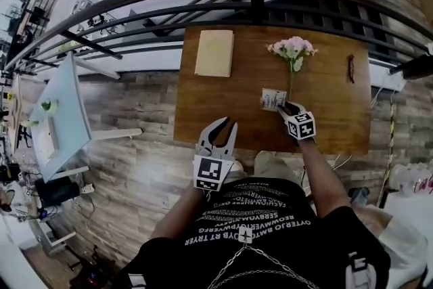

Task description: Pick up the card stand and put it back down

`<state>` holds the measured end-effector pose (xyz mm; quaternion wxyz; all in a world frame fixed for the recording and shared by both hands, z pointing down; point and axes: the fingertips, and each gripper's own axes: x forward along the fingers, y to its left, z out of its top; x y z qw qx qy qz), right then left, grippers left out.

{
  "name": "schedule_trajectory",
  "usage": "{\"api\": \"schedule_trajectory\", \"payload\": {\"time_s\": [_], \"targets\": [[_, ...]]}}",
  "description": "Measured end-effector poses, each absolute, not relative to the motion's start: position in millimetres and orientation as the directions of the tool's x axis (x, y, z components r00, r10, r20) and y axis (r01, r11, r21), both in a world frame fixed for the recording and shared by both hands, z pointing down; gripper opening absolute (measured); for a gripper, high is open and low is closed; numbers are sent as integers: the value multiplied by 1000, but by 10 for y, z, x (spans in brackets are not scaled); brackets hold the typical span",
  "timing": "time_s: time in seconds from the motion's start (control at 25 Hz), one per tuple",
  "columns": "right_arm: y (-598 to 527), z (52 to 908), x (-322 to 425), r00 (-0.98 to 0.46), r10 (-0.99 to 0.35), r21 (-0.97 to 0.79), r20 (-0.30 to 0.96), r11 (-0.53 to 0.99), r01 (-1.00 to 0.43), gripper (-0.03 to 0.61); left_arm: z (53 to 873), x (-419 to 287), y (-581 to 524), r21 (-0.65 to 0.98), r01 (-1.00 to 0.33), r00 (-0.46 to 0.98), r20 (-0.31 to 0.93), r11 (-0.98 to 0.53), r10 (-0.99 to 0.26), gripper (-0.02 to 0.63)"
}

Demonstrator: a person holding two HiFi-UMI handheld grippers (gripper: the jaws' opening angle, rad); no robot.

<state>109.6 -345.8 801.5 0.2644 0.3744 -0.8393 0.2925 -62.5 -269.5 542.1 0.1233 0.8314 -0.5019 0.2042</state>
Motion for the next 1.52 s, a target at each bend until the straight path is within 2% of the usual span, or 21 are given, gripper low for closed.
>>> {"api": "schedule_trajectory", "payload": {"time_s": [0.52, 0.6, 0.96, 1.08, 1.2, 1.36, 1.52], "targets": [[-3412, 8278, 1068, -551, -443, -212, 707, 611, -763, 153, 5500, -563, -2639, -6, -870, 428, 487, -493, -762, 87], [-3404, 8249, 1081, -555, -445, -232, 703, 594, -770, 185, 5487, -564, -2633, -8, -869, 431, 483, -496, -763, 87], [-3320, 7352, 1370, -535, -604, -172, 591, 554, -815, 197, 5267, -529, -2605, -33, -862, 451, 408, -507, -794, 86], [-3182, 6971, 1448, -488, -670, -97, 559, 532, -841, 99, 5184, -516, -2572, -44, -854, 467, 377, -519, -800, 59], [-3091, 6542, 1485, -445, -741, -47, 503, 491, -870, 36, 5034, -538, -2572, -67, -850, 475, 331, -523, -815, 38], [-2969, 6026, 1376, -462, -784, -57, 415, 485, -873, 15, 4888, -621, -2547, -108, -850, 470, 286, -516, -835, 28], [-2846, 5563, 1294, -461, -801, -36, 382, 486, -873, 15, 4734, -682, -2489, -121, -848, 475, 261, -517, -840, 28]]}}
